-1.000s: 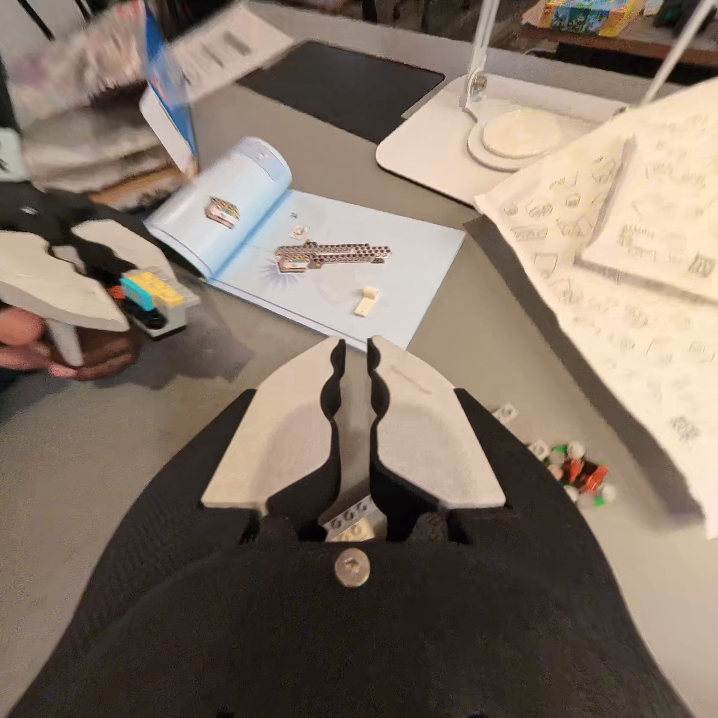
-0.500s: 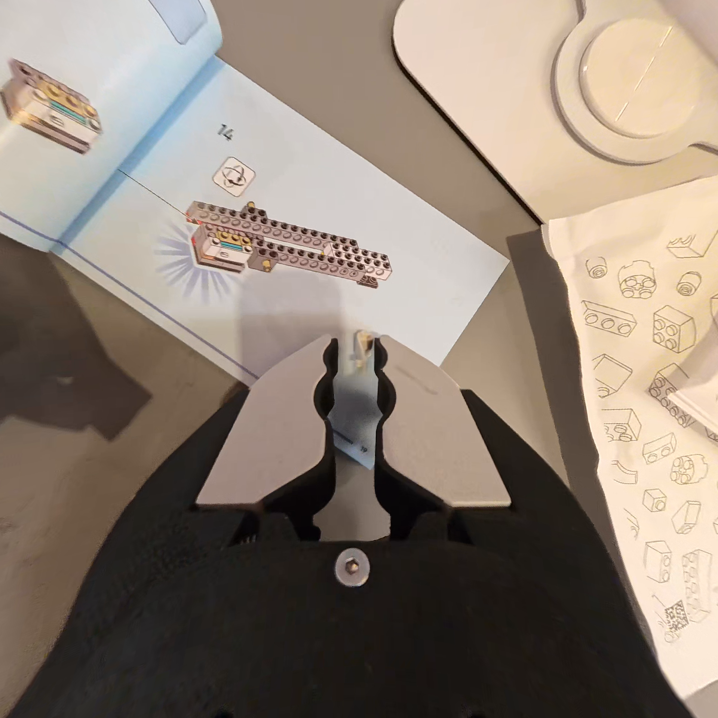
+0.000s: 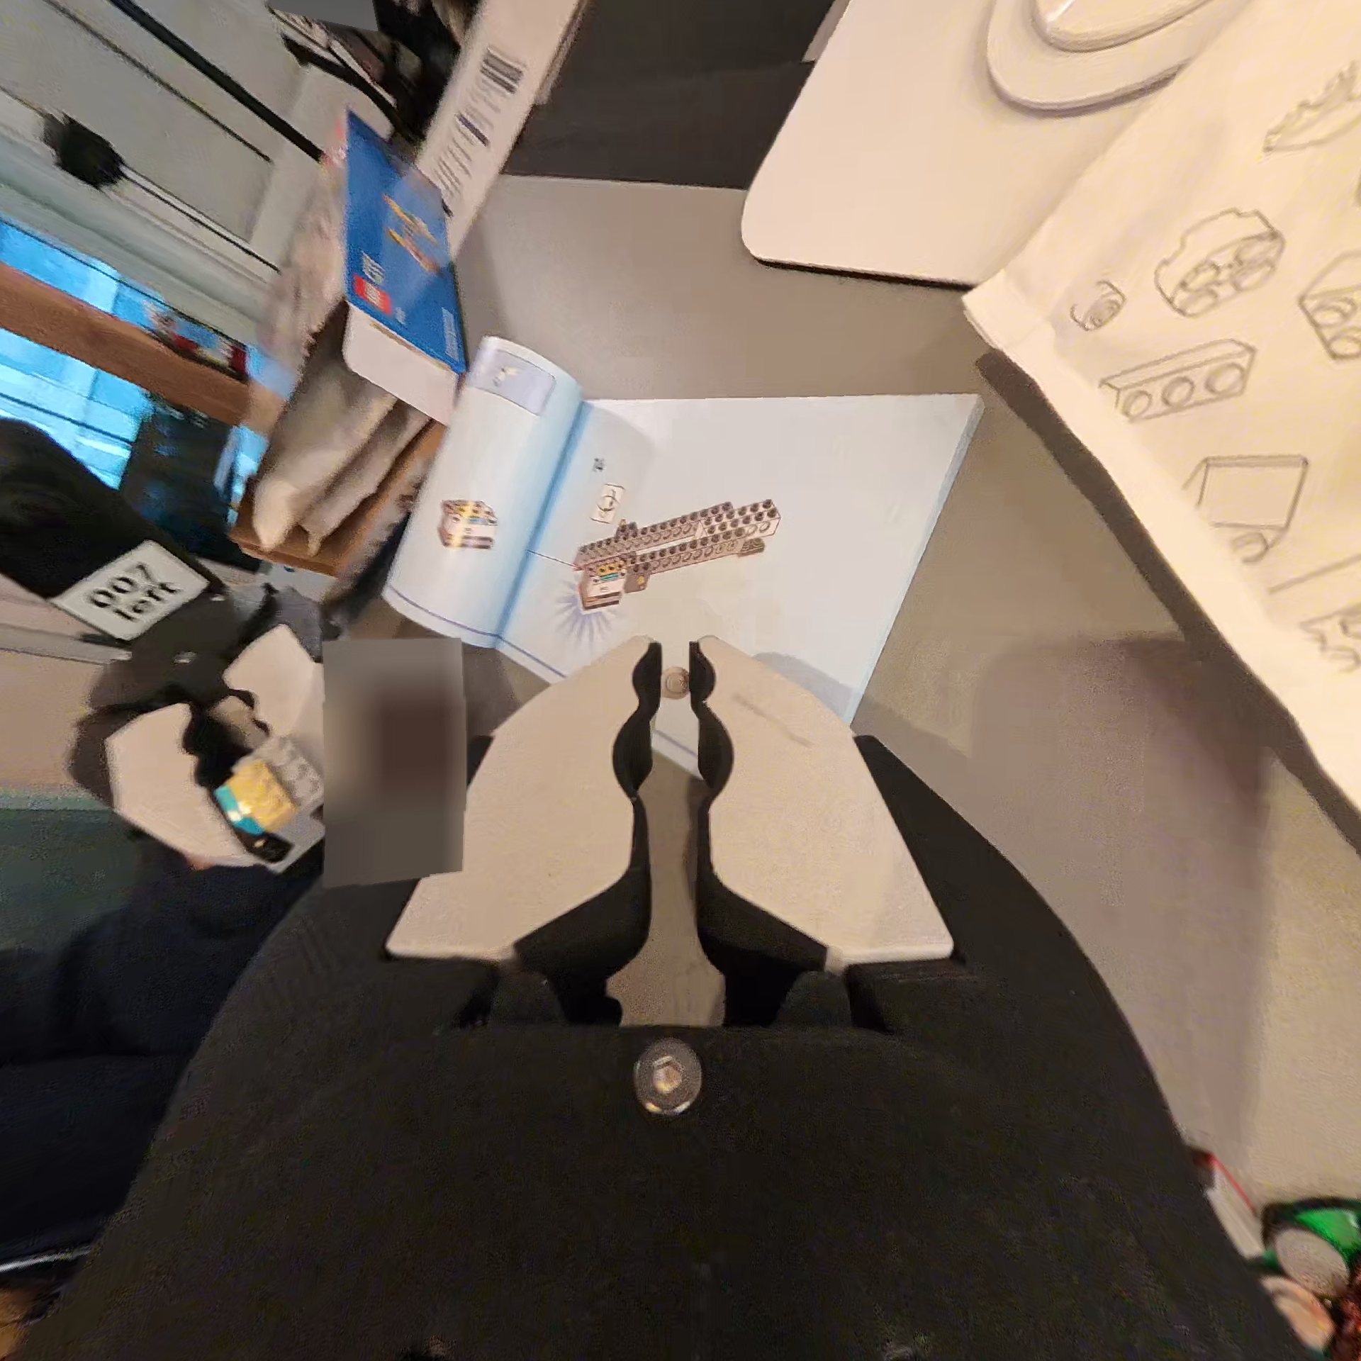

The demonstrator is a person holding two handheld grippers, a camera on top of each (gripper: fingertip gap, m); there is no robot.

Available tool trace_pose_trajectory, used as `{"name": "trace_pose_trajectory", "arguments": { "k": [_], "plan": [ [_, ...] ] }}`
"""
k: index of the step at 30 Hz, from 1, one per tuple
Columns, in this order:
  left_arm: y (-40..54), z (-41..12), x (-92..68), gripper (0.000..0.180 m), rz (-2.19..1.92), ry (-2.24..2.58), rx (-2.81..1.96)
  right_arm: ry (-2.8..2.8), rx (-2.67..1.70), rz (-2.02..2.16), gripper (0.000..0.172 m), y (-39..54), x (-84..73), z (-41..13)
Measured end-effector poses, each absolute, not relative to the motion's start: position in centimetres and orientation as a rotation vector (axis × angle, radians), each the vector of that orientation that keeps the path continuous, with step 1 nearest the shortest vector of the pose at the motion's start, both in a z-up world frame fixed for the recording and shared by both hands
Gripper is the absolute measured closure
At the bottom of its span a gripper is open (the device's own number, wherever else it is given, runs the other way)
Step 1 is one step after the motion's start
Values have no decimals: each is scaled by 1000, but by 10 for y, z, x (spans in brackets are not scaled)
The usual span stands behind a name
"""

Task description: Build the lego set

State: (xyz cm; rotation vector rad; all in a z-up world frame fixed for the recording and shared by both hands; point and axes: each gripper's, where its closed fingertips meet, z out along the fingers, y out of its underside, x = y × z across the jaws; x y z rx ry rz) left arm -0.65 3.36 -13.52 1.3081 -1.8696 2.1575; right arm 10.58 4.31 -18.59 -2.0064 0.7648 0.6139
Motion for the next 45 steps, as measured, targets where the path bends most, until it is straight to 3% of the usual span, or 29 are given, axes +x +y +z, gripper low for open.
{"name": "trace_pose_trajectory", "arguments": {
  "k": [12, 21, 45],
  "plan": [
    [29, -136, -7, 163, 2152, -1883, 1290, 718, -1958, 660, 165, 22, 85, -162],
    [19, -140, -10, 163, 2121, -1870, 1243, 371, -1853, 858, 165, 23, 19, -112],
    [14, -139, -15, 163, 2112, -1877, 1197, 296, -1929, 715, 165, -2, 3, -134]
  ]
}}
